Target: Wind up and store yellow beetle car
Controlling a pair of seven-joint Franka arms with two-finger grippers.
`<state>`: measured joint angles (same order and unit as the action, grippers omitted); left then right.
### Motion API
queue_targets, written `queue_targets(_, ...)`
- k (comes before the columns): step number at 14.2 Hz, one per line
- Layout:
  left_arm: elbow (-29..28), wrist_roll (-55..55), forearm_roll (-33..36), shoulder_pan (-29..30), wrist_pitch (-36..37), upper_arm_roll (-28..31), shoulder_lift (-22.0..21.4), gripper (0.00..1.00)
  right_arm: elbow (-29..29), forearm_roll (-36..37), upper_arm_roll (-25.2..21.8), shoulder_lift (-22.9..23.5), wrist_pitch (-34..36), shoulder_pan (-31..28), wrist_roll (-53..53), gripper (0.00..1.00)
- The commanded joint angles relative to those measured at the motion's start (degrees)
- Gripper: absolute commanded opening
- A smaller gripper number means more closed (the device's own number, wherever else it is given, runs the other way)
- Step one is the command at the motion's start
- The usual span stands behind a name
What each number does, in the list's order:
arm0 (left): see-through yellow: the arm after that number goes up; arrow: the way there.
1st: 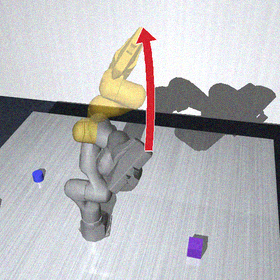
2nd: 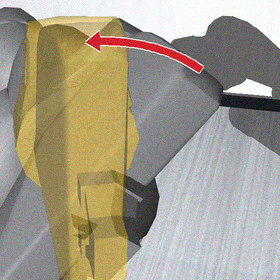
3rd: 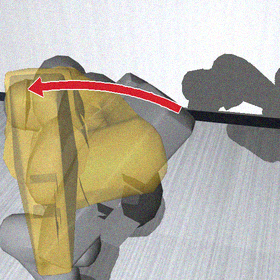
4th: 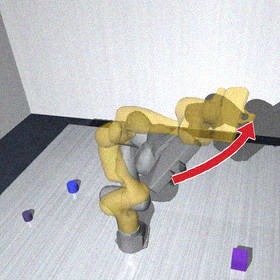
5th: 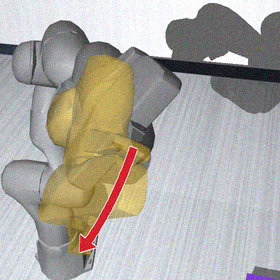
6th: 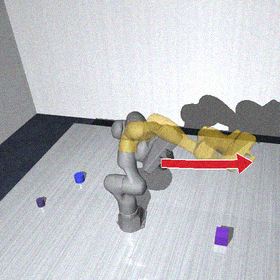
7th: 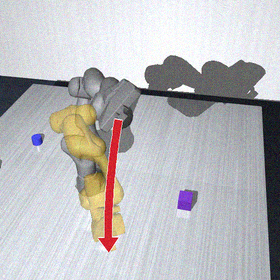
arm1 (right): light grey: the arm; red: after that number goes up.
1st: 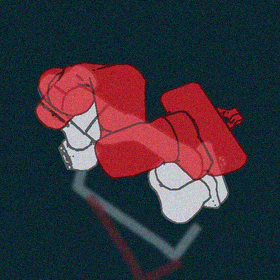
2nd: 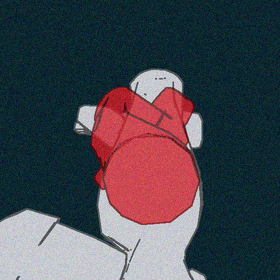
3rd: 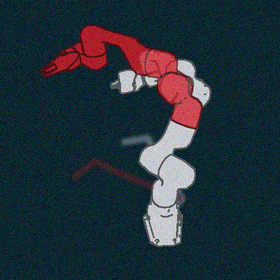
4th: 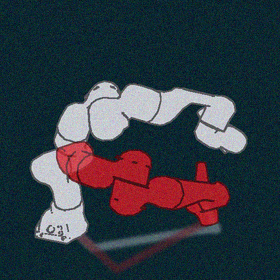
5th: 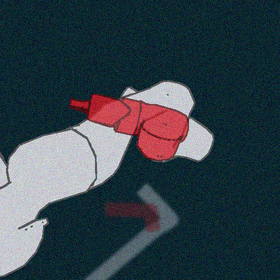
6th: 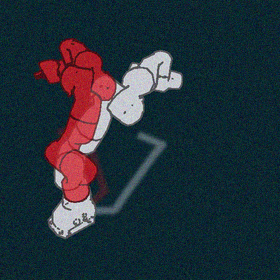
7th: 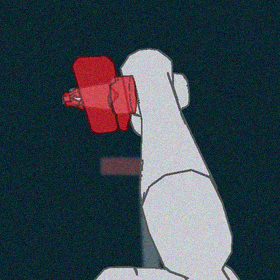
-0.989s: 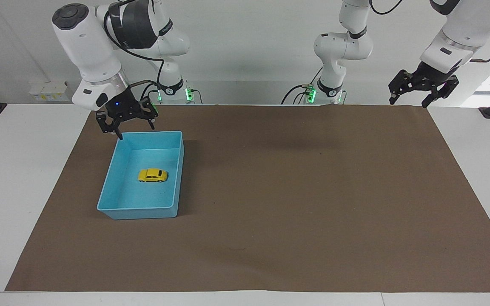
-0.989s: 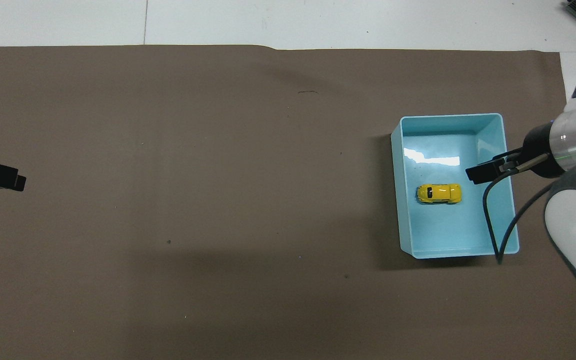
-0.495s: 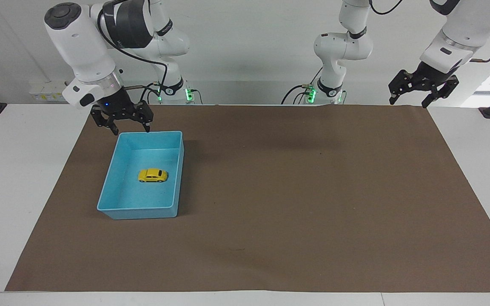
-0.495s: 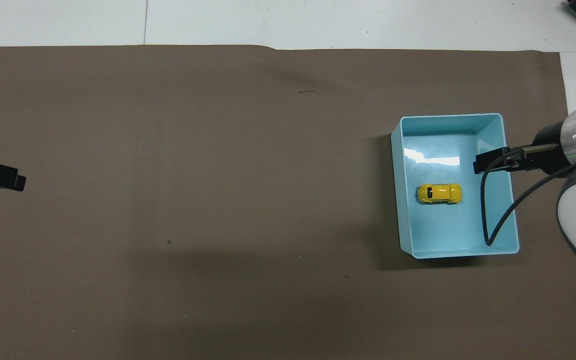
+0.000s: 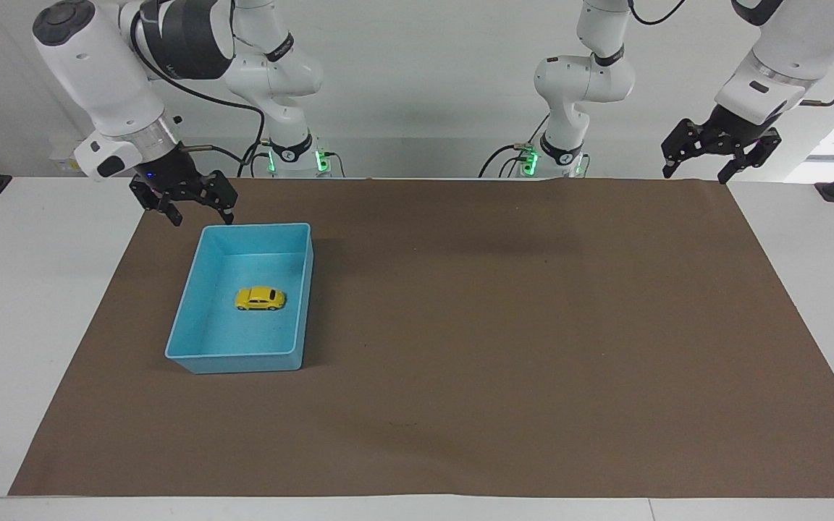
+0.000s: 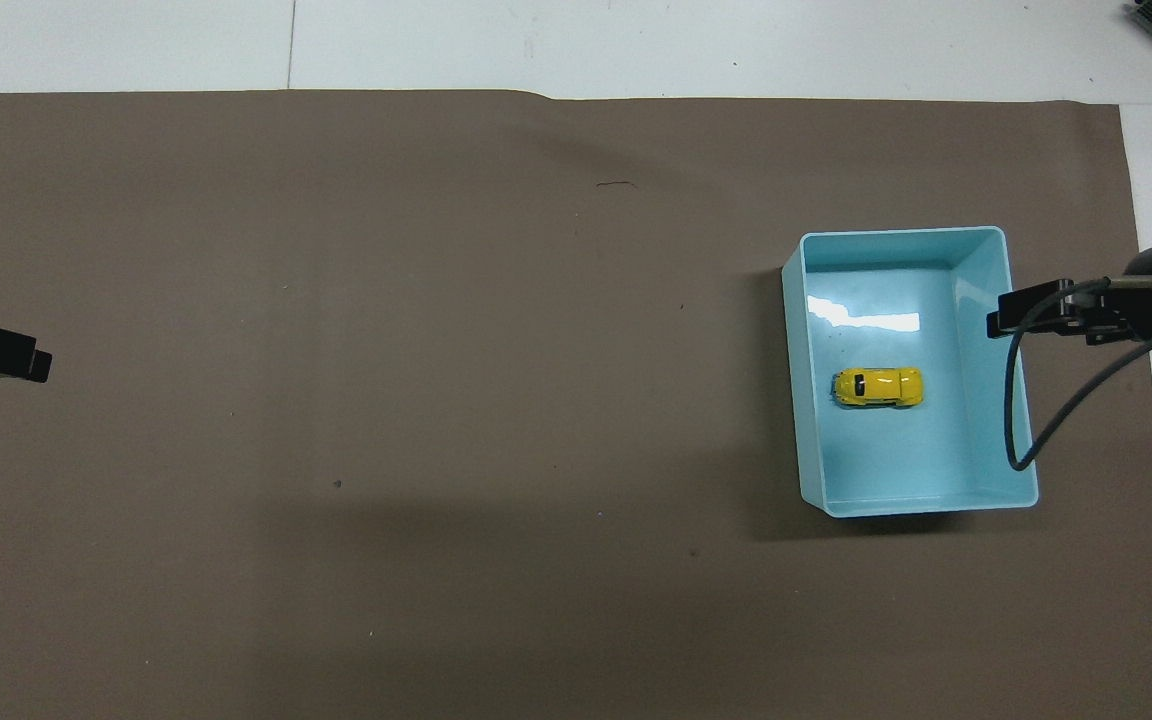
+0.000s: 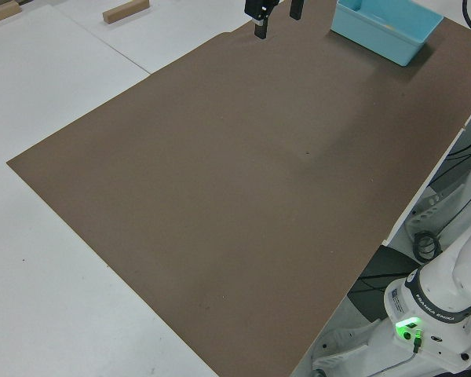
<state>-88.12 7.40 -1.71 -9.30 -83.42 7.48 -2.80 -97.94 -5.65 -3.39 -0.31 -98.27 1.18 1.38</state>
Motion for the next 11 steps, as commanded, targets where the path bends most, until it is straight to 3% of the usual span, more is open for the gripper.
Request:
queue_targets(1,-0.8,-0.2,-0.7,0.6,0.5,-0.4,-1.1,1.0,1.3,-0.6,0.4,0.6,1.8,0.3,2.0,1.0)
queue_targets(9,-0.8,-0.2,-0.8,0.6,0.5,-0.4,-1.1,1.0,1.3,0.9,0.6,0.0,6.5,-0.3,2.1,1.0)
queue_targets(11,-0.8,-0.2,-0.7,0.6,0.5,-0.4,-1.1,1.0,1.2,4.4,0.8,-0.1,6.5,0.5,2.0,1.0)
